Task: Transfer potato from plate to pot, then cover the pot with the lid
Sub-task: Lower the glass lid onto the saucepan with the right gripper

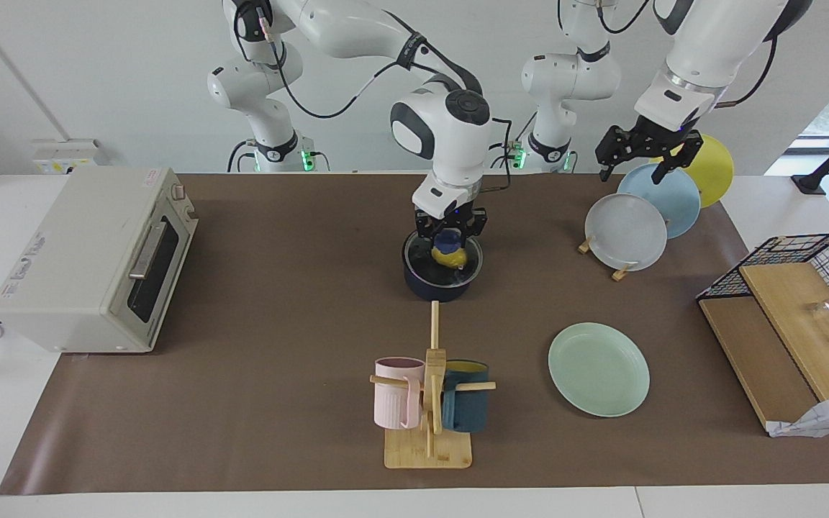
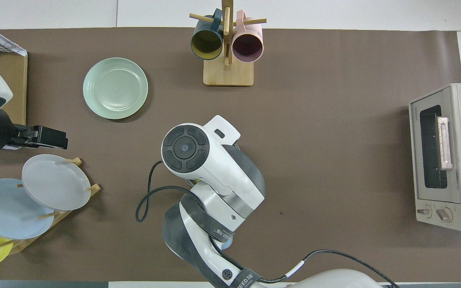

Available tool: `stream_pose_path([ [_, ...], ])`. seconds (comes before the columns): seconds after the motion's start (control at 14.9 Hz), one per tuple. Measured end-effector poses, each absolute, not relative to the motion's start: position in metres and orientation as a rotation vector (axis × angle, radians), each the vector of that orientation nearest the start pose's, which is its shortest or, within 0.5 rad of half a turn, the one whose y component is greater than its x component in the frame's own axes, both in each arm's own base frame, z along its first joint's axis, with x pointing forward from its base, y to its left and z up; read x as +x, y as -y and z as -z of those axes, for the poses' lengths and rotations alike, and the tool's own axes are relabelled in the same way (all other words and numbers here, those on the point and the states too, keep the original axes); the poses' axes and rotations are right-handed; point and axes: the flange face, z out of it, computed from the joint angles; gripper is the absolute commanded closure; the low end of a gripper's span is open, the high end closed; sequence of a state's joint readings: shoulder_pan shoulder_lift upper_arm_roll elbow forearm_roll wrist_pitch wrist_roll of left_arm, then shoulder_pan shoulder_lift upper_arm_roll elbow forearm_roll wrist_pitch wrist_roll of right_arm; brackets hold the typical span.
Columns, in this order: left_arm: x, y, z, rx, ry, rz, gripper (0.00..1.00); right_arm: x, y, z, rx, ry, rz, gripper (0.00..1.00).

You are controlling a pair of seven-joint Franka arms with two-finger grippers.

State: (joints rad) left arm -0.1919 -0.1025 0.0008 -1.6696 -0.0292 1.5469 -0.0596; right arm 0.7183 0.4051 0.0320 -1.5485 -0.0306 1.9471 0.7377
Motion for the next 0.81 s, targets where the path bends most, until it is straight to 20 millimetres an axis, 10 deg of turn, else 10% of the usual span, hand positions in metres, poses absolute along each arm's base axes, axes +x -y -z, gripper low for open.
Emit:
stream_pose_path([
  [0.81,0.523,0.100,-0.634,-3.153,-0.198,-0.026,0.00,0.497,-0.455,-0.415,-3.148,0.014,-0.022,0.53],
])
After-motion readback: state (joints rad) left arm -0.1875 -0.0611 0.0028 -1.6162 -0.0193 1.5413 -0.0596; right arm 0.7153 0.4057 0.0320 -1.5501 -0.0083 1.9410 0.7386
